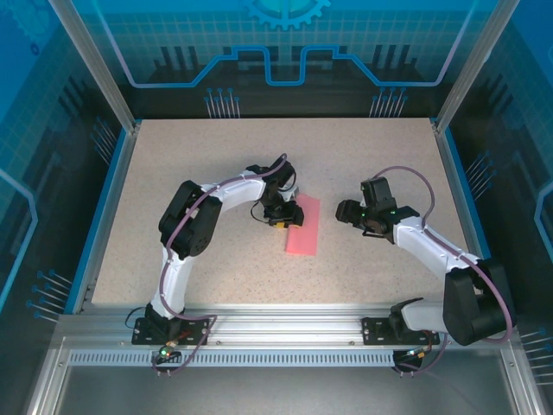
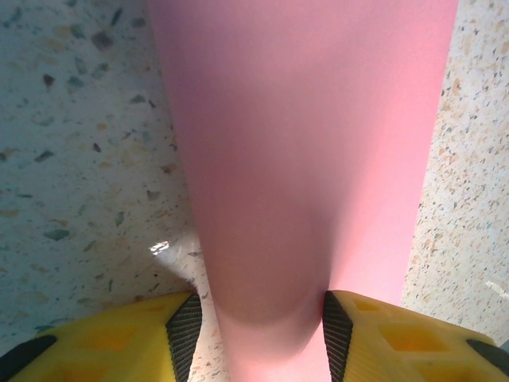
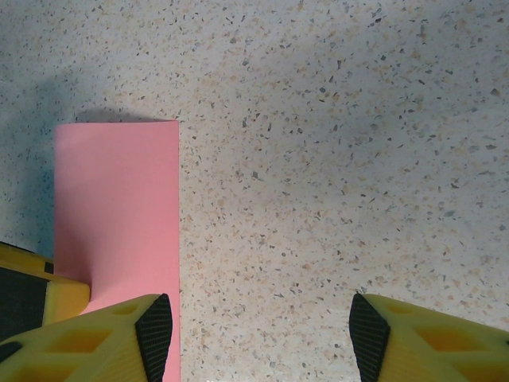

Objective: Fold a paper plane with a square sheet of paper (fold left side to right side)
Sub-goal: First fold in half a square sheet of paper at the center of the table.

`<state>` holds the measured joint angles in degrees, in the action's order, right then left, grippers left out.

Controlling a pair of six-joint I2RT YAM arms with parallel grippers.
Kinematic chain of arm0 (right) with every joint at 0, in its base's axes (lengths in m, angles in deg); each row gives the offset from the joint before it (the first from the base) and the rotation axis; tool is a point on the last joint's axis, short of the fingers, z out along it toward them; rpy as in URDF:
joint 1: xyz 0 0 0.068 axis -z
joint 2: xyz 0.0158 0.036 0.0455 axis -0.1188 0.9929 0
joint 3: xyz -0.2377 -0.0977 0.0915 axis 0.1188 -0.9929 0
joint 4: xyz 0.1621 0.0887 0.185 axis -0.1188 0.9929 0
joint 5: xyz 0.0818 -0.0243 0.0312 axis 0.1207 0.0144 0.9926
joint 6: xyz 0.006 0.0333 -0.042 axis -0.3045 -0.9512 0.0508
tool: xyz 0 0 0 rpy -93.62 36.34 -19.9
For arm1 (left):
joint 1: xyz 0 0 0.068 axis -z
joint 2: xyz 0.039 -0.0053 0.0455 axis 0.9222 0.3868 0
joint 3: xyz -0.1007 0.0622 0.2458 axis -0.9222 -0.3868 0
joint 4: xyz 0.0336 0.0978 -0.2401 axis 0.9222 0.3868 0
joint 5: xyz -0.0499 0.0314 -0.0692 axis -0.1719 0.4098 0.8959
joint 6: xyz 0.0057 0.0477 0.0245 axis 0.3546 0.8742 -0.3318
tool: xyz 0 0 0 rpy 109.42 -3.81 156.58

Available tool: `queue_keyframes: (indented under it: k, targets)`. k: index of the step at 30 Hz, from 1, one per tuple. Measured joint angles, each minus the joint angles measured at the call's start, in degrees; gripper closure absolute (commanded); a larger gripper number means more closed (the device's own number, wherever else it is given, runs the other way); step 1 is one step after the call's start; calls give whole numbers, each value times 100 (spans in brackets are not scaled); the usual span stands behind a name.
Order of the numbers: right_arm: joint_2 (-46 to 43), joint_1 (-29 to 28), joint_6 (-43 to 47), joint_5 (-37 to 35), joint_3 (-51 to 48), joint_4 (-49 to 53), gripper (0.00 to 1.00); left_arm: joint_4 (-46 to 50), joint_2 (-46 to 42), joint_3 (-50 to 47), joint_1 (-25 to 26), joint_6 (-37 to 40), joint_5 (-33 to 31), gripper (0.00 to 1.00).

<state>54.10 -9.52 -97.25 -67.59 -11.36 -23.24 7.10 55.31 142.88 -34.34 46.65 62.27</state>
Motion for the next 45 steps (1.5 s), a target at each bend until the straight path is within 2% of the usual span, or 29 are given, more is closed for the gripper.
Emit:
queue_keyframes:
  k: [10, 23, 45]
  targets:
    - [70, 0, 2, 146, 0, -7, 37, 4, 7, 4, 0, 0, 0, 51]
    - [612, -7, 7, 734, 0, -208, 43, 4, 11, 7, 0, 0, 0, 51]
    - [643, -11, 26, 708, 17, -210, 43, 103, 59, 92, 0, 7, 2, 51]
